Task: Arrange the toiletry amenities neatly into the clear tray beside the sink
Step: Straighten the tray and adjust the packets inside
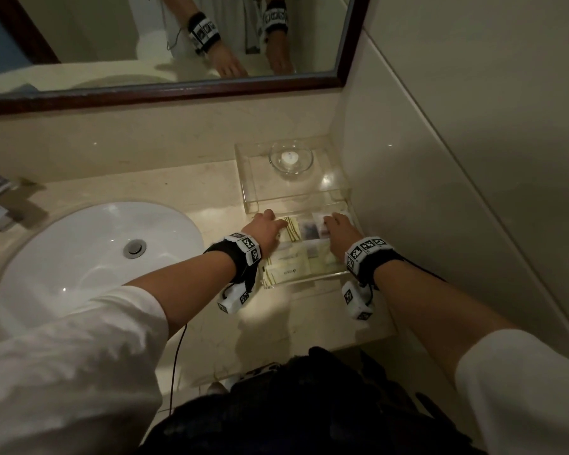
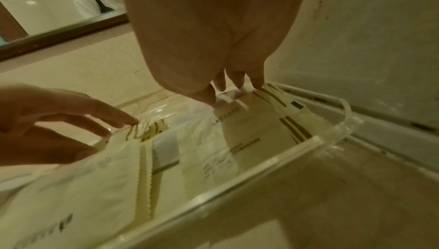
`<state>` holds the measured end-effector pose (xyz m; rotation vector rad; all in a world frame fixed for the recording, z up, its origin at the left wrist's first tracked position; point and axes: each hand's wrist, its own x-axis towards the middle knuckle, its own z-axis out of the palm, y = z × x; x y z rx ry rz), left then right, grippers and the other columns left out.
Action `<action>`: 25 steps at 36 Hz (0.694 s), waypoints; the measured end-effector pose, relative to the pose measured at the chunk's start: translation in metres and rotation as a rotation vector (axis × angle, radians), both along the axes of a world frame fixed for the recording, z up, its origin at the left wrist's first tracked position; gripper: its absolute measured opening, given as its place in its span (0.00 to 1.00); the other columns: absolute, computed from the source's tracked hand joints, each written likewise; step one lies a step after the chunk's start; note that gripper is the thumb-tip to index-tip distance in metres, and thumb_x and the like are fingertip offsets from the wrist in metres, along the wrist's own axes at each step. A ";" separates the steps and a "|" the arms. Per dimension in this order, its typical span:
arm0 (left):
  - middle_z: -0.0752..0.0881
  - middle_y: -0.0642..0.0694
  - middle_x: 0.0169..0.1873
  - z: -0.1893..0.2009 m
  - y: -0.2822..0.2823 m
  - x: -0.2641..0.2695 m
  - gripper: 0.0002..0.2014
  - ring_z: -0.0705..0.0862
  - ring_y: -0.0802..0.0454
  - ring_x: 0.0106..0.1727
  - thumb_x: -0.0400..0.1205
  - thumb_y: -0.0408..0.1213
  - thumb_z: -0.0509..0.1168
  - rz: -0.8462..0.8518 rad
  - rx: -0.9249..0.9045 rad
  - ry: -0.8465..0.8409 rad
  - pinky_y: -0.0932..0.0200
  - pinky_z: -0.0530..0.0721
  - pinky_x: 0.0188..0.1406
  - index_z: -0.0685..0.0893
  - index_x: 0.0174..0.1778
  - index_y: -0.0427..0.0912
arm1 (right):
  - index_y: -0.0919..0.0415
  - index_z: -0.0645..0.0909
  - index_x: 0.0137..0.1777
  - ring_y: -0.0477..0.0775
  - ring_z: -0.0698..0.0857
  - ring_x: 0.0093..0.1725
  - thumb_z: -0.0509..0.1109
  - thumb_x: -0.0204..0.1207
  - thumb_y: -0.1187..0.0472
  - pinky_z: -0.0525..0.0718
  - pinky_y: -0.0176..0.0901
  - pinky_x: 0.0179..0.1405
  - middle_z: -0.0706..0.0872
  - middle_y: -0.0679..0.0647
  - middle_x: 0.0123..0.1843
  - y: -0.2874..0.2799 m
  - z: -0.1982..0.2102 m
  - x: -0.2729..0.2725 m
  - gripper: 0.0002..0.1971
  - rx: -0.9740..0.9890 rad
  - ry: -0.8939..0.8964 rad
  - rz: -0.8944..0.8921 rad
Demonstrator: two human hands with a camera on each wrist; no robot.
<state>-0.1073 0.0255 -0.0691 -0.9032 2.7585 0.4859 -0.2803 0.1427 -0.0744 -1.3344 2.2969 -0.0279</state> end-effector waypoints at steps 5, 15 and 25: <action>0.72 0.38 0.68 -0.005 0.000 -0.002 0.26 0.72 0.38 0.68 0.80 0.33 0.63 0.027 0.012 0.032 0.45 0.79 0.64 0.71 0.76 0.48 | 0.64 0.67 0.76 0.64 0.74 0.72 0.60 0.75 0.77 0.73 0.50 0.70 0.63 0.60 0.79 -0.002 0.008 -0.005 0.28 -0.190 -0.065 -0.123; 0.77 0.37 0.64 -0.010 -0.016 0.013 0.22 0.79 0.41 0.64 0.75 0.35 0.72 0.388 0.206 0.304 0.54 0.76 0.65 0.79 0.66 0.39 | 0.62 0.78 0.59 0.60 0.82 0.60 0.62 0.79 0.68 0.80 0.50 0.64 0.81 0.61 0.62 0.026 0.014 -0.013 0.11 -0.475 -0.281 -0.495; 0.84 0.36 0.56 -0.009 -0.013 0.027 0.09 0.86 0.43 0.52 0.84 0.32 0.59 0.993 0.878 0.375 0.57 0.82 0.45 0.82 0.54 0.33 | 0.62 0.72 0.44 0.52 0.78 0.24 0.60 0.83 0.65 0.79 0.37 0.18 0.78 0.57 0.34 0.048 0.009 -0.002 0.06 -0.385 -0.653 -0.921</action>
